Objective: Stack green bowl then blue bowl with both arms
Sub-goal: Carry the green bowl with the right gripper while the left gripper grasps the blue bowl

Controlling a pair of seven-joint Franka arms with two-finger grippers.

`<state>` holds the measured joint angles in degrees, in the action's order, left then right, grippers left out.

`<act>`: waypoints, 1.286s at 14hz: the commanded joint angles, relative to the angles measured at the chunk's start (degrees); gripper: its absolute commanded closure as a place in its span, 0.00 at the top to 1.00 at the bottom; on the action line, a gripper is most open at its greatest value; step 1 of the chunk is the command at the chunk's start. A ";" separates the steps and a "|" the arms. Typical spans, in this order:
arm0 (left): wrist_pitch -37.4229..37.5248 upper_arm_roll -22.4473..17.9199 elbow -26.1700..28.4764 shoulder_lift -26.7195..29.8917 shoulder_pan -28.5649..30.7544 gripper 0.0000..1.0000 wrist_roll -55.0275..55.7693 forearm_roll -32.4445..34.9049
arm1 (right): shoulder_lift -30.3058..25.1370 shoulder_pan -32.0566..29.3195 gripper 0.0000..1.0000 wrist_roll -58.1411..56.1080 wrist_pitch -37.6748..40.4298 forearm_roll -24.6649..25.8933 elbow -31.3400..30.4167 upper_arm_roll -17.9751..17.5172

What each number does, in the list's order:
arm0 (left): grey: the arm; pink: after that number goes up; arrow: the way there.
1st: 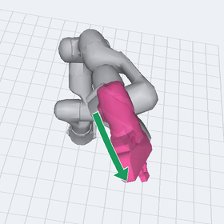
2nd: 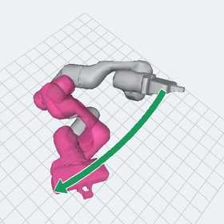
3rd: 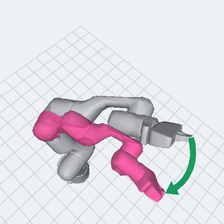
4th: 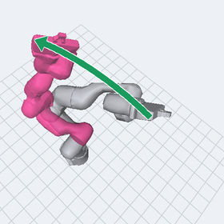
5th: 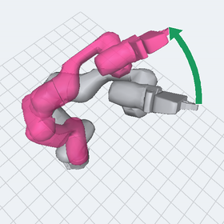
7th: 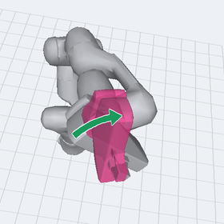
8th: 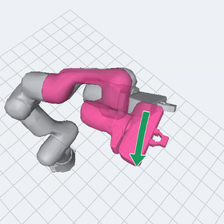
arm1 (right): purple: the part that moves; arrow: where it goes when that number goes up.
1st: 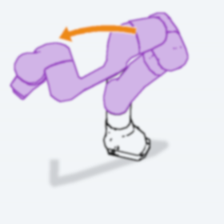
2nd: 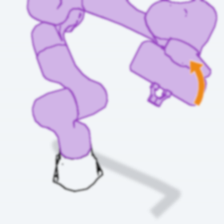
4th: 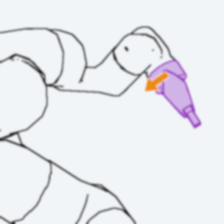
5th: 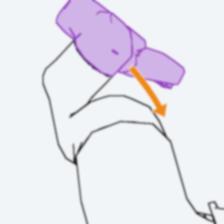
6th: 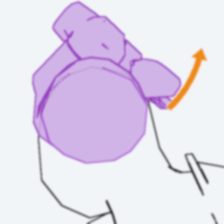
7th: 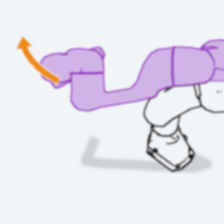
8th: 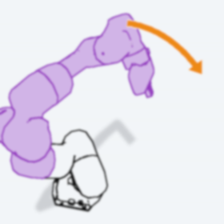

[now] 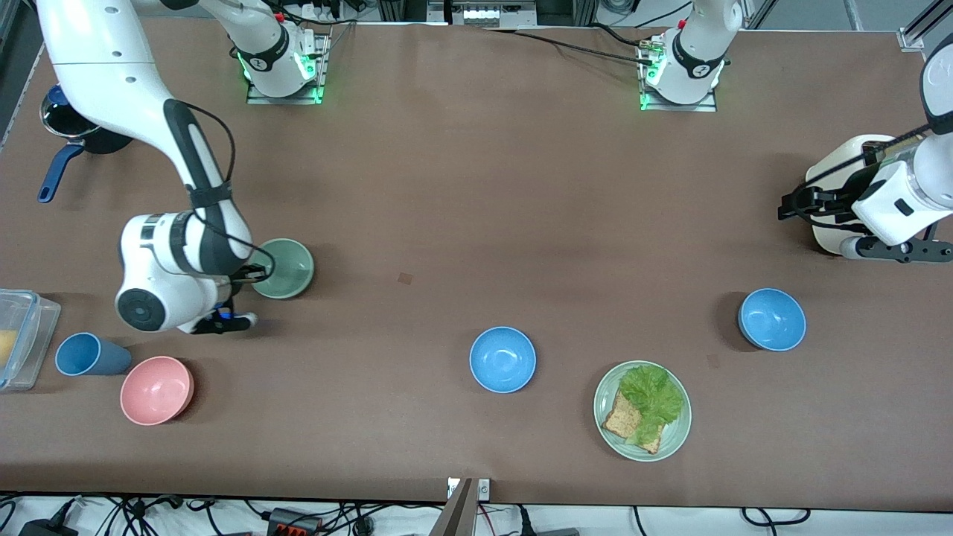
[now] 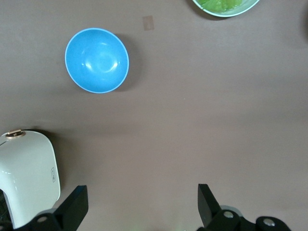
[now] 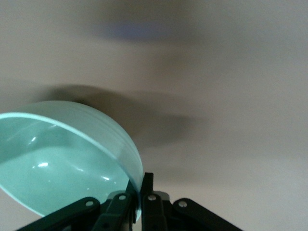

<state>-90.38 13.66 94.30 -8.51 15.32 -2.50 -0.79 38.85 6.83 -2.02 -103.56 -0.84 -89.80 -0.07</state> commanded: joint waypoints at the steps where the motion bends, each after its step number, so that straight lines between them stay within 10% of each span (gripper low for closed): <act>1: -0.49 0.14 -1.58 -3.61 2.34 1.00 -0.40 0.18 | 0.34 4.67 0.00 2.54 0.11 -0.82 4.18 -2.47; 14: -26.94 -0.21 -0.27 -21.89 9.55 1.00 -4.71 6.77 | 3.42 29.46 0.00 30.75 -10.51 -16.91 4.54 -2.92; 18: -42.76 -0.12 10.10 -21.28 12.36 1.00 -5.15 10.72 | 4.56 32.02 0.00 35.16 -11.49 -17.09 4.45 -2.92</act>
<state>-127.86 13.07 99.19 -31.46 25.49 -6.21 8.54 43.16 37.89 31.32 -114.96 -16.70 -85.98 -3.46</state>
